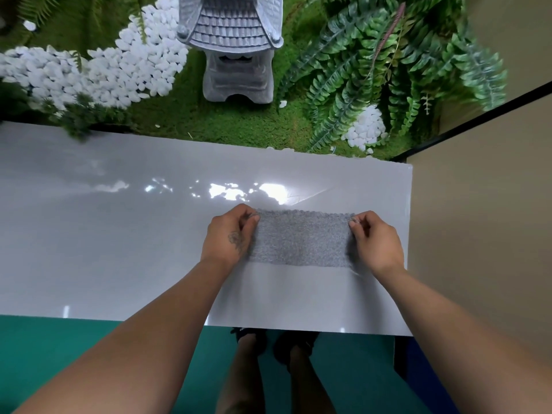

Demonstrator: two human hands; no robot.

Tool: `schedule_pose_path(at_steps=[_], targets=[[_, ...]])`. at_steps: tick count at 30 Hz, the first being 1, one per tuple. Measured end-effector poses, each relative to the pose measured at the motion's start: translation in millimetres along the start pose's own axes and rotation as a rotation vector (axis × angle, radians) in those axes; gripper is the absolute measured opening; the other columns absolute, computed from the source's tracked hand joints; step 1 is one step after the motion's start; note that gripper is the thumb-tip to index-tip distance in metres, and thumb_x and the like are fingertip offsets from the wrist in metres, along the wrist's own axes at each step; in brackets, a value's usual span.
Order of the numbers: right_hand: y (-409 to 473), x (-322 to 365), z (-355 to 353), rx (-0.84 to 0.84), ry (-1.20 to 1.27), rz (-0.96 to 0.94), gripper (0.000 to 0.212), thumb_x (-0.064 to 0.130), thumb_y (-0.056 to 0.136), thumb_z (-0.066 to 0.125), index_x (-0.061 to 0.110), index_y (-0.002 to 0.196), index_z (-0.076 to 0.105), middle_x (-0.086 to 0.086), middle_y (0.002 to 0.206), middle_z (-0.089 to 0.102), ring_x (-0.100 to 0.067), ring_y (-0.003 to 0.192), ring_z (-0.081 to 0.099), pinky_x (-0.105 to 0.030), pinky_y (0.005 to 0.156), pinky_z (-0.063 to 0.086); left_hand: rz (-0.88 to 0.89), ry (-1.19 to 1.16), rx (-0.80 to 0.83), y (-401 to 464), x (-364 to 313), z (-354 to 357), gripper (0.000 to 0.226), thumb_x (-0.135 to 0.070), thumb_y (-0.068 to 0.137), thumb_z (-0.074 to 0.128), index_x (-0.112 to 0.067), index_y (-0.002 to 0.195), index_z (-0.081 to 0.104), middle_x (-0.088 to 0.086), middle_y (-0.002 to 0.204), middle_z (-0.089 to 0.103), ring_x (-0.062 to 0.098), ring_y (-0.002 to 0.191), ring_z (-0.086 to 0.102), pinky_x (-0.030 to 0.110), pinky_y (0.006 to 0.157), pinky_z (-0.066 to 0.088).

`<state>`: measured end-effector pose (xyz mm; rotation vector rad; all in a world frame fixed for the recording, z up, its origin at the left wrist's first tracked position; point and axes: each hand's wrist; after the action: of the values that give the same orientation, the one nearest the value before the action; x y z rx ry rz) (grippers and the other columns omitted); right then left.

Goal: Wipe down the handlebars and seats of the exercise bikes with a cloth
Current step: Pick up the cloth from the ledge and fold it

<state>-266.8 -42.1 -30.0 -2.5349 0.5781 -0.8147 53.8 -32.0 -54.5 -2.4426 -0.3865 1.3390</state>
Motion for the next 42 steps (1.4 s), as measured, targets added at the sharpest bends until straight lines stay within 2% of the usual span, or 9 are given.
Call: schedule_pose_path(at_steps=[6, 10, 15, 20, 22, 28, 31, 37, 42], targets=[[1, 1, 0, -0.005, -0.025, 0.001, 0.014, 0.035, 0.105, 0.058, 0.028, 0.093, 0.059, 0.01, 0.082, 0.065, -0.023, 0.081, 0.063, -0.035, 0.066, 0.045, -0.004, -0.024, -0.038, -6, -2, 2, 0.01, -0.04, 0.103, 0.067, -0.031, 0.099, 0.066, -0.007, 0.075, 0.068, 0.017, 0.072, 0.07, 0.043, 0.076, 0.061], [-3, 12, 0, -0.07, -0.07, -0.075, 0.011, 0.04, 0.104, 0.06, 0.029, 0.104, 0.062, 0.008, 0.11, 0.055, -0.021, 0.089, 0.063, -0.035, 0.074, 0.048, -0.067, 0.008, -0.11, -24, 0, 5, 0.013, -0.038, 0.101, 0.07, -0.027, 0.105, 0.064, -0.006, 0.081, 0.064, 0.015, 0.075, 0.065, 0.04, 0.076, 0.06], [-5, 49, 14, -0.095, -0.183, -0.392, 0.015, 0.033, 0.103, 0.063, 0.023, 0.113, 0.067, 0.004, 0.117, 0.052, -0.019, 0.092, 0.061, -0.033, 0.069, 0.049, -0.158, 0.059, -0.166, -59, 5, 20, 0.022, -0.038, 0.098, 0.073, -0.022, 0.107, 0.061, -0.003, 0.095, 0.057, 0.012, 0.077, 0.06, 0.039, 0.077, 0.059], [1, 92, 47, 0.161, -0.252, -0.746, 0.018, 0.028, 0.102, 0.065, 0.02, 0.117, 0.07, 0.001, 0.115, 0.057, -0.022, 0.104, 0.061, -0.042, 0.076, 0.056, -0.237, 0.077, -0.229, -79, 8, 38, 0.027, -0.047, 0.095, 0.074, -0.024, 0.105, 0.062, -0.007, 0.1, 0.052, 0.015, 0.079, 0.06, 0.04, 0.078, 0.059], [4, 108, 60, 0.223, -0.29, -0.811, 0.022, 0.025, 0.101, 0.067, 0.017, 0.121, 0.07, -0.002, 0.116, 0.059, -0.026, 0.108, 0.061, -0.043, 0.078, 0.056, -0.278, 0.064, -0.272, -83, 8, 42, 0.028, -0.05, 0.094, 0.074, -0.026, 0.101, 0.062, -0.009, 0.097, 0.052, 0.017, 0.081, 0.061, 0.042, 0.078, 0.058], [15, 137, 84, 0.274, -0.389, -0.8, 0.031, 0.029, 0.097, 0.071, 0.016, 0.126, 0.069, -0.005, 0.121, 0.056, -0.027, 0.117, 0.056, -0.044, 0.087, 0.053, -0.296, 0.068, -0.347, -90, 3, 53, 0.024, -0.049, 0.092, 0.075, -0.026, 0.09, 0.066, -0.011, 0.092, 0.055, 0.015, 0.083, 0.058, 0.04, 0.078, 0.056], [18, 142, 91, 0.301, -0.41, -0.773, 0.028, 0.03, 0.096, 0.071, 0.017, 0.121, 0.068, -0.004, 0.122, 0.055, -0.026, 0.117, 0.054, -0.044, 0.088, 0.052, -0.288, 0.056, -0.36, -91, 5, 56, 0.023, -0.045, 0.091, 0.078, -0.026, 0.087, 0.066, -0.011, 0.091, 0.055, 0.016, 0.08, 0.059, 0.041, 0.077, 0.056], [17, 148, 95, 0.367, -0.393, -0.739, 0.008, 0.023, 0.097, 0.072, 0.02, 0.102, 0.067, 0.0, 0.11, 0.056, -0.023, 0.106, 0.057, -0.039, 0.079, 0.05, -0.293, 0.03, -0.37, -90, 6, 58, 0.023, -0.039, 0.09, 0.081, -0.03, 0.077, 0.064, -0.014, 0.087, 0.054, 0.014, 0.08, 0.059, 0.041, 0.078, 0.055], [14, 154, 81, 0.451, -0.297, -0.691, 0.011, 0.028, 0.097, 0.072, 0.026, 0.096, 0.061, 0.008, 0.103, 0.063, -0.017, 0.094, 0.058, -0.031, 0.075, 0.038, -0.294, -0.102, -0.331, -96, 5, 57, 0.026, -0.027, 0.092, 0.076, -0.034, 0.078, 0.055, -0.011, 0.083, 0.062, 0.019, 0.079, 0.06, 0.047, 0.074, 0.055]])
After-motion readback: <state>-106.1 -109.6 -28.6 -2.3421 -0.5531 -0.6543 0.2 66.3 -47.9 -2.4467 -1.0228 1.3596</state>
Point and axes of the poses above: each hand's wrist, its own y-axis towards the middle knuckle, its own z-axis out of the palm, x = y × z
